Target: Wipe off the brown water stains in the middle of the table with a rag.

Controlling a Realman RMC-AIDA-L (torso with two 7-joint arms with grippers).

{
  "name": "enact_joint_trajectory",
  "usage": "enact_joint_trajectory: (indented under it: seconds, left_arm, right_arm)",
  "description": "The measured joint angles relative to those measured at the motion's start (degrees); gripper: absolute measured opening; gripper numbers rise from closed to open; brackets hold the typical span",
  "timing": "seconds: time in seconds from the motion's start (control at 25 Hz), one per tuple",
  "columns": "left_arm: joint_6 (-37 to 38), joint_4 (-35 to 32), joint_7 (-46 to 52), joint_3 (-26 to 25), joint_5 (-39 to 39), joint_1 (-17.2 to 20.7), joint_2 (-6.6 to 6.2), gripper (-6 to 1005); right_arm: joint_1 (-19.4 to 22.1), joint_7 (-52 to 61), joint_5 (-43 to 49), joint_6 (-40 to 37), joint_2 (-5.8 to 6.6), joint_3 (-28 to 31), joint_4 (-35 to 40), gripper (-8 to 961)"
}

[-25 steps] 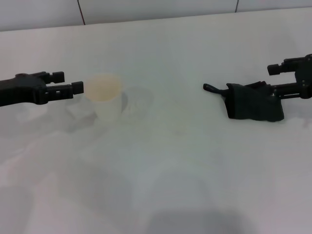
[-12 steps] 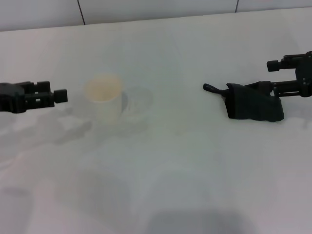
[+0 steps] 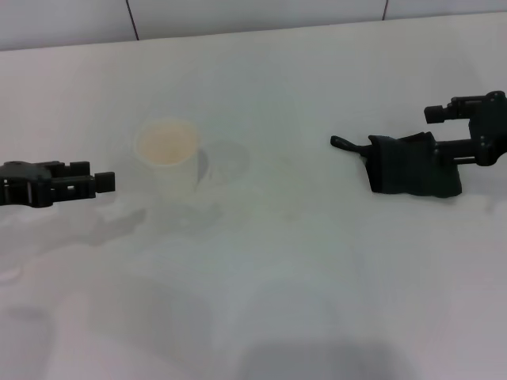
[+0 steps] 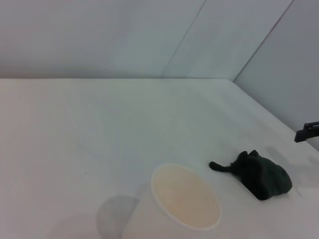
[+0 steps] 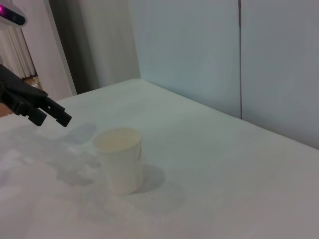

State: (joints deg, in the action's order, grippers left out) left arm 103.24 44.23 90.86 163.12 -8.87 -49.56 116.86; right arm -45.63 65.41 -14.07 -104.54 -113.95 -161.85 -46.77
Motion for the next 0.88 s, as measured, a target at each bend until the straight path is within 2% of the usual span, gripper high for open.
enact_joint_trajectory:
  seconds: [0.36,0.88]
  left_arm:
    - [-0.3,-0.1,0.0,0.0,-0.1,-0.2,0.22,741]
    - [-0.3,0.0,-0.1,-0.1,-0.5,0.1,0.51,745]
  right_arm:
    - [0.5,-0.5,-0.3,0.6,-0.67,0.0,0.0,691]
    - [1.2,-5.3,1.6,3.0,-0.80,0.0,0.3,691]
